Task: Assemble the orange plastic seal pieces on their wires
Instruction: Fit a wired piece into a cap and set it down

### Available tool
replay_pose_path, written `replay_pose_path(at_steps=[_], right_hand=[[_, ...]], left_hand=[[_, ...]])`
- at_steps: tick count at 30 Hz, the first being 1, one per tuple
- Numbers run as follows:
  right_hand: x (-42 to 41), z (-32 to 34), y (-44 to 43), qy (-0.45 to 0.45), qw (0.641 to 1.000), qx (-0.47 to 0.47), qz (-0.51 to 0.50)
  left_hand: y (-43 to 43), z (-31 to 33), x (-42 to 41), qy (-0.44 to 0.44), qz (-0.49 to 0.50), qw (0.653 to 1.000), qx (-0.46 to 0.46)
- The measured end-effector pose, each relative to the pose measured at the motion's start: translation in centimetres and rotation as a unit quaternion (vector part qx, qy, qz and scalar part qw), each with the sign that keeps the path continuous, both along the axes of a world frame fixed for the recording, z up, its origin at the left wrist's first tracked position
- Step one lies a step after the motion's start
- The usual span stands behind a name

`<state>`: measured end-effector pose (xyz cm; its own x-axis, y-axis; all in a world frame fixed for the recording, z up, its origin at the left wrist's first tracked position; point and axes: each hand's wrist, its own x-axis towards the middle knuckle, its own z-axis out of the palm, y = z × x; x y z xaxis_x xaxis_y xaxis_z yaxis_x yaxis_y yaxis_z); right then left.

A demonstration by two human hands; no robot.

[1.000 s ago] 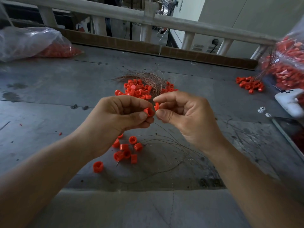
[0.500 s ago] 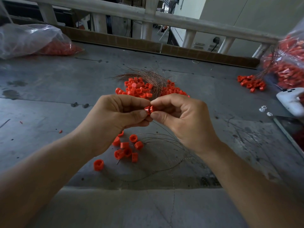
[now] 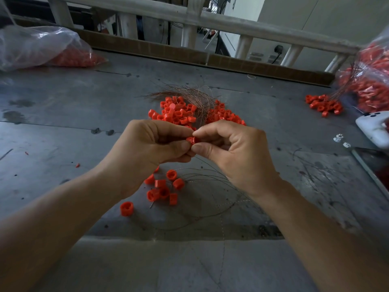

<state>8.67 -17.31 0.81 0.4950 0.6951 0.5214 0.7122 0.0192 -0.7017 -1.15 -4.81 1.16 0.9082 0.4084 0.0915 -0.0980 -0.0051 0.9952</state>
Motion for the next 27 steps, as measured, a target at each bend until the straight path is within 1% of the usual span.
replay_pose_path(at_steps=[5, 11, 18, 21, 23, 27], right_hand=[[-0.08, 0.07, 0.04, -0.063, 0.998, 0.012, -0.004], [-0.26, 0.16, -0.22, -0.099, 0.994, 0.033, -0.018], [-0.22, 0.11, -0.15, -0.089, 0.995, 0.043, -0.003], [-0.08, 0.2, -0.14, -0.04, 0.998, 0.033, 0.018], [-0.02, 0.3, -0.26, -0.009, 0.999, 0.015, 0.034], [0.41, 0.65, -0.56, -0.007, 0.994, -0.064, 0.093]], left_hand=[[0.0, -0.02, -0.09, -0.004, 0.005, 1.0, 0.006], [0.06, 0.09, -0.29, 0.011, -0.027, 0.999, -0.036], [0.03, 0.34, -0.45, 0.009, -0.053, 0.997, -0.05], [0.3, 0.38, -0.55, 0.007, -0.076, 0.996, -0.052], [0.52, 0.36, -0.63, 0.01, -0.095, 0.993, -0.063], [0.71, 0.23, -0.7, 0.023, -0.13, 0.989, -0.069]])
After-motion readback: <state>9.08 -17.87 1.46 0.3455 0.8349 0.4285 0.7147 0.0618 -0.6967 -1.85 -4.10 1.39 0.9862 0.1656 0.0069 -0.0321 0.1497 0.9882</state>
